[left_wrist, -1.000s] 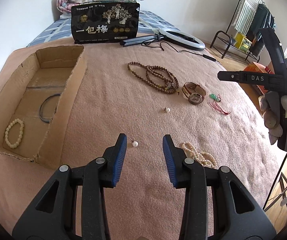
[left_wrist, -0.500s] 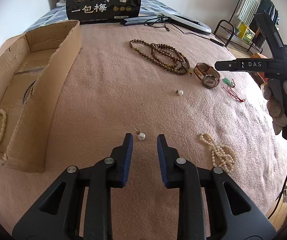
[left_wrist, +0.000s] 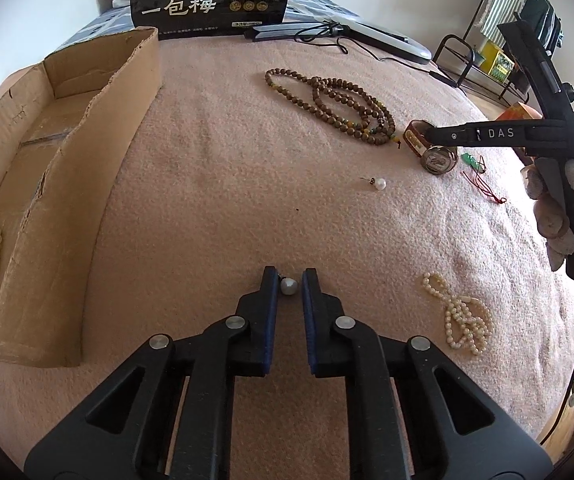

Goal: Organize jewelry
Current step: 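Close left tool on the pearl while right tool grips the watch strap, then carry pearl and watch with both tools over the cardboard box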

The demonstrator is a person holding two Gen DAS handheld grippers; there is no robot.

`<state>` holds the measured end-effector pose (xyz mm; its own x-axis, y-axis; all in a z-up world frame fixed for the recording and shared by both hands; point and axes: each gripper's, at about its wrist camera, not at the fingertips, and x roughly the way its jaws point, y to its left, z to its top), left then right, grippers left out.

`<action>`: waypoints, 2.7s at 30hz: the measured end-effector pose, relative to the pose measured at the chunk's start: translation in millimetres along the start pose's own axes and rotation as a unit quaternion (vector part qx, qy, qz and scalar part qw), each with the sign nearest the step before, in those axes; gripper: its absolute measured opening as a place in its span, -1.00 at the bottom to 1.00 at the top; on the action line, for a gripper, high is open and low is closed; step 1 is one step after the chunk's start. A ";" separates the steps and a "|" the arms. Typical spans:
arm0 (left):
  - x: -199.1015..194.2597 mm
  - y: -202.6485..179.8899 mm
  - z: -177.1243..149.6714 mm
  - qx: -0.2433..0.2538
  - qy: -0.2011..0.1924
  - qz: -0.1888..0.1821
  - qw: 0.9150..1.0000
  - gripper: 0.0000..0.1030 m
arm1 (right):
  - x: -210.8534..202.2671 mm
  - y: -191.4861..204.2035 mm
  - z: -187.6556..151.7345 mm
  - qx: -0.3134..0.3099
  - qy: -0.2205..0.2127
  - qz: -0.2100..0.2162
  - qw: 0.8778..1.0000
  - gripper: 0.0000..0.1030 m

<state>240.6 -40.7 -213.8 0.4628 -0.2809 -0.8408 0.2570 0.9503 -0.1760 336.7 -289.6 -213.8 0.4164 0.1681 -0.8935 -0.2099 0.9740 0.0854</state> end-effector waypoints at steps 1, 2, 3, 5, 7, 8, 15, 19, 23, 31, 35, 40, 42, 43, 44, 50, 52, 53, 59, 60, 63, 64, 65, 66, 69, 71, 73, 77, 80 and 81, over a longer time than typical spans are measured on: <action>0.3 0.4 0.4 0.000 0.000 0.001 1.000 -0.85 | 1.4 0.6 0.0 -0.001 0.002 -0.001 1.000 -0.13; 0.5 0.6 0.5 0.000 0.000 0.001 1.000 -0.85 | 2.9 0.7 0.3 -0.002 0.004 -0.003 1.000 -0.15; 0.8 0.9 0.6 0.000 -0.001 0.001 1.000 -0.86 | 4.2 0.6 0.5 -0.002 0.006 -0.005 1.000 -0.16; 1.2 0.7 0.6 0.001 -0.001 0.002 1.000 -0.86 | 6.5 -0.5 0.5 0.000 0.009 -0.008 1.000 -0.22; 1.3 1.0 0.9 0.000 -0.002 0.002 1.000 -0.86 | 7.9 -1.7 0.7 0.002 0.011 -0.010 1.000 -0.25; 1.4 1.3 1.0 -0.001 -0.002 0.002 1.000 -0.86 | 8.3 -1.9 1.0 0.002 0.012 -0.012 1.000 -0.30; 0.1 1.7 1.3 -0.002 -0.004 0.001 1.000 -0.86 | 8.8 -1.0 1.7 0.001 0.014 -0.010 1.000 -0.78; -1.2 1.5 1.4 -0.002 -0.006 0.002 1.000 -0.87 | 6.2 0.2 0.5 0.004 0.010 -0.010 1.000 -0.83; -4.7 0.5 1.2 -0.001 -0.008 0.001 1.000 -0.87 | 0.8 -0.5 -0.7 0.009 0.004 -0.007 1.000 -0.83; -18.1 -4.2 1.7 0.003 -0.022 0.000 1.000 -0.87 | -17.2 -0.5 -0.9 0.014 -0.013 -0.009 1.000 -0.84; -29.1 -6.4 2.9 0.005 -0.034 -0.003 0.999 -0.87 | -28.5 1.4 -0.1 0.012 -0.023 -0.014 1.000 -0.84; -44.2 -5.7 4.9 0.002 -0.049 -0.005 0.999 -0.87 | -42.8 5.6 0.0 0.012 -0.034 -0.013 0.999 -0.84; -51.3 -5.2 5.6 0.001 -0.055 -0.006 0.998 -0.87 | -48.4 8.5 -0.5 0.011 -0.038 -0.013 0.999 -0.84; -55.9 -5.0 6.0 0.001 -0.060 -0.006 0.998 -0.87 | -51.2 9.9 -1.2 0.010 -0.040 -0.012 0.999 -0.84; -60.1 -4.3 6.6 0.000 -0.064 -0.007 0.998 -0.87 | -53.9 12.0 -1.0 0.009 -0.042 -0.012 0.999 -0.84; -86.0 3.5 7.9 -0.012 -0.088 -0.010 0.996 -0.87 | -73.0 29.1 -0.5 -0.001 -0.055 -0.003 0.998 -0.84; -94.4 7.3 7.6 -0.015 -0.097 -0.008 0.995 -0.87 | -79.6 37.6 1.1 -0.005 -0.060 0.002 0.998 -0.84; -98.7 9.6 7.6 -0.016 -0.102 -0.006 0.995 -0.87 | -82.6 42.2 1.9 -0.008 -0.063 0.004 0.998 -0.84; -118.9 28.5 7.4 -0.034 -0.122 0.001 0.992 -0.87 | -98.4 73.7 6.5 -0.029 -0.078 0.020 0.996 -0.84; -121.9 32.7 7.5 -0.037 -0.125 0.004 0.991 -0.87 | -100.7 79.3 7.2 -0.033 -0.080 0.023 0.996 -0.84; -130.9 45.0 6.8 -0.044 -0.135 0.014 0.990 -0.87 | -105.3 95.3 9.9 -0.043 -0.085 0.033 0.995 -0.84; -133.9 49.2 6.5 -0.047 -0.138 0.017 0.989 -0.87 | -106.5 100.9 10.8 -0.047 -0.086 0.036 0.995 -0.84; -136.9 54.0 6.1 -0.051 -0.141 0.020 0.988 -0.87 | -107.7 106.9 11.7 -0.051 -0.087 0.038 0.994 -0.84; -138.7 58.6 5.5 -0.056 -0.144 0.021 0.988 -0.87 | -108.6 113.4 12.4 -0.055 -0.088 0.040 0.994 -0.84; -145.8 74.1 5.0 -0.072 -0.151 0.026 0.986 -0.87 | -109.7 131.1 16.3 -0.067 -0.090 0.048 0.993 -0.84; -149.3 84.2 5.3 -0.082 -0.156 0.030 0.984 -0.87 | -109.8 142.8 19.4 -0.073 -0.091 0.053 0.992 -0.84; -152.4 94.0 4.8 -0.091 -0.159 0.035 0.982 -0.87 | -109.0 154.0 22.9 -0.078 -0.092 0.058 0.991 -0.84; -155.6 108.9 2.8 -0.099 -0.162 0.047 0.981 -0.87 | -104.7 178.0 30.9 -0.091 -0.092 0.067 0.989 -0.84; -156.4 117.2 2.5 -0.103 -0.163 0.054 0.980 -0.87 | -100.3 194.5 36.6 -0.100 -0.091 0.074 0.988 -0.84; -156.7 119.7 2.3 -0.104 -0.164 0.057 0.979 -0.87 | -98.3 200.0 38.7 -0.103 -0.090 0.075 0.988 -0.84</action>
<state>200.8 116.8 -101.9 0.7345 -0.1679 -0.6575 0.0260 0.9752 -0.2199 288.1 -105.5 -91.8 0.5134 0.3512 -0.7830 -0.4492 0.8874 0.1034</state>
